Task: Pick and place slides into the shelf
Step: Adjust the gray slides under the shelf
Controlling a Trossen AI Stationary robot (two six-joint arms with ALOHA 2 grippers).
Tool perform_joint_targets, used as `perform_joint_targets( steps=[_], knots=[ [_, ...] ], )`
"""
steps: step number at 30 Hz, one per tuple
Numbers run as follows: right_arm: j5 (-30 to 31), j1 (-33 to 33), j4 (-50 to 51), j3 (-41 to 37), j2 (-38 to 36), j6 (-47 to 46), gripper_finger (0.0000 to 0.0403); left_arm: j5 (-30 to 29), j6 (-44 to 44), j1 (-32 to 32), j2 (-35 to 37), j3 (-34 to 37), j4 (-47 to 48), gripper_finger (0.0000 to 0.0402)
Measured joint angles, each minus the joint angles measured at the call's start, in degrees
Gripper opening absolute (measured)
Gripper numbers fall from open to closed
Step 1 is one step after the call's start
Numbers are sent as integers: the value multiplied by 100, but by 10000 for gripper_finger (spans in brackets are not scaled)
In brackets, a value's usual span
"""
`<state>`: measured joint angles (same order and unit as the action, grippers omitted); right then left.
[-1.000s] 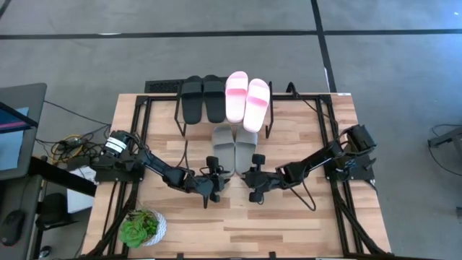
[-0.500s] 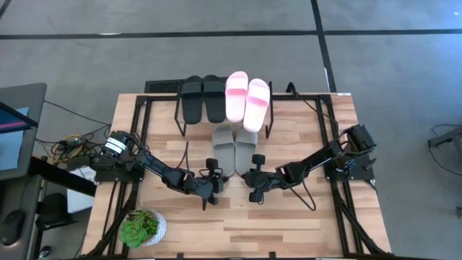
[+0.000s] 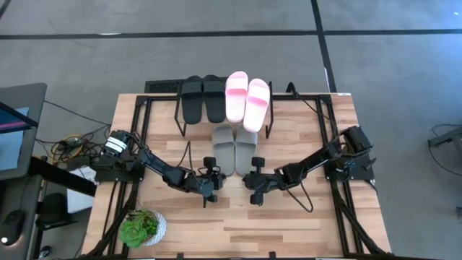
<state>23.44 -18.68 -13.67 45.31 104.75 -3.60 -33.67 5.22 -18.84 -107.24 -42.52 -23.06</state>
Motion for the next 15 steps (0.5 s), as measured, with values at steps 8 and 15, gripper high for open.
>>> perform_joint_targets(
  steps=[8, 15],
  knots=[
    [116, 39, -386, 21, 505, -144, 0, 21, 12, 18, 0, 0, 34, 6],
    [195, 83, -358, 21, 503, -49, 0, 23, 9, 60, 0, 0, 220, 6]
  ],
)
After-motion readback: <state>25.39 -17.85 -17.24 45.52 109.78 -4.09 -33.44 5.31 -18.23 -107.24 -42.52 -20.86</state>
